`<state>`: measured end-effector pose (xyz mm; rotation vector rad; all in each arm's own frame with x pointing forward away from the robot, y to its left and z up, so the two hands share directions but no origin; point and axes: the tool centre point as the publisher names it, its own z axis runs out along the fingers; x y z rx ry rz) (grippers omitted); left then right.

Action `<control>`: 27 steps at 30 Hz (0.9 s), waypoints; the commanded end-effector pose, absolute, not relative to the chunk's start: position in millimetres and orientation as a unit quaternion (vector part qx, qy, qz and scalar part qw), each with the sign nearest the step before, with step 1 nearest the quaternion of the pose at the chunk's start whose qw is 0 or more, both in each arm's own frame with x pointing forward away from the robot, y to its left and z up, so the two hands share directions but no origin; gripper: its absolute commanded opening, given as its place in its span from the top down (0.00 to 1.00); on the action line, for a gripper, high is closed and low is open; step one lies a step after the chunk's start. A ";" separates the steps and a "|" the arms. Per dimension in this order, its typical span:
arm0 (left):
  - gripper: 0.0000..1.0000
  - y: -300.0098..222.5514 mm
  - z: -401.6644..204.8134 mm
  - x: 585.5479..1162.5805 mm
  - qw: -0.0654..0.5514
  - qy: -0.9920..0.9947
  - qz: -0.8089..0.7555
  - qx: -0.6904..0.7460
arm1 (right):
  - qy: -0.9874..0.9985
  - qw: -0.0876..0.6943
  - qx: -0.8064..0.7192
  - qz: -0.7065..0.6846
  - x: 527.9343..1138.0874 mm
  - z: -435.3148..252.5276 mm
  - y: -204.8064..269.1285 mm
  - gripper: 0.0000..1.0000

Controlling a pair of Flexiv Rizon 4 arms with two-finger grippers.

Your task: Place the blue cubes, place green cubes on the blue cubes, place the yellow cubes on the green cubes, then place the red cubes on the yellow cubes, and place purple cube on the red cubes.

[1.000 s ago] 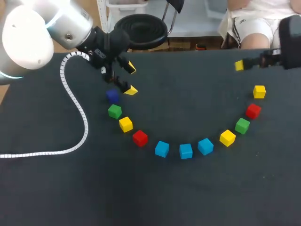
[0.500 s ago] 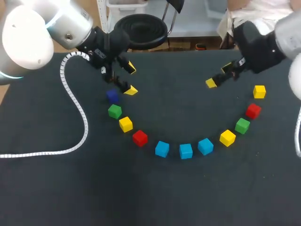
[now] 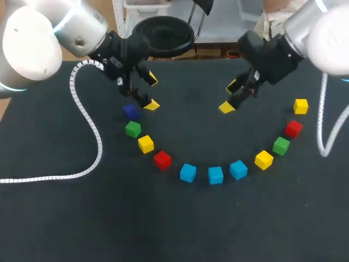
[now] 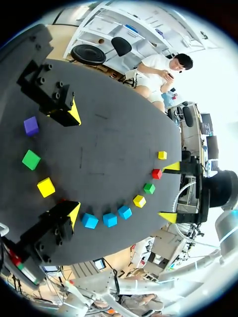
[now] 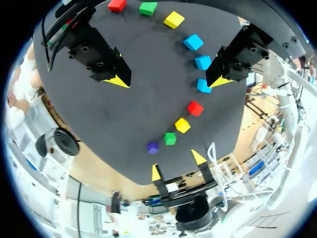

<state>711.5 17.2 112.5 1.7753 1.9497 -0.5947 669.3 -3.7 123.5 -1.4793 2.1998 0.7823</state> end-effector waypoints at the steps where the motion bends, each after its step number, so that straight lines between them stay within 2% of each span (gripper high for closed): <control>1: 0.00 16.7 112.8 713.1 0.215 0.704 -0.214 0.641 | 0.740 0.104 -0.536 0.393 677.0 121.1 0.9 0.00; 22: 0.00 16.7 112.8 713.1 0.215 0.704 -0.214 0.641 | 0.740 0.104 -0.536 0.393 677.0 121.1 0.9 0.00; 24: 0.00 16.7 112.8 713.1 0.215 0.704 -0.214 0.641 | 0.743 0.059 -0.554 0.371 672.9 119.3 12.2 0.00; 27: 0.00 16.7 112.8 713.1 0.215 0.704 -0.214 0.641 | 0.738 0.032 -0.573 0.355 657.9 110.5 22.3 0.00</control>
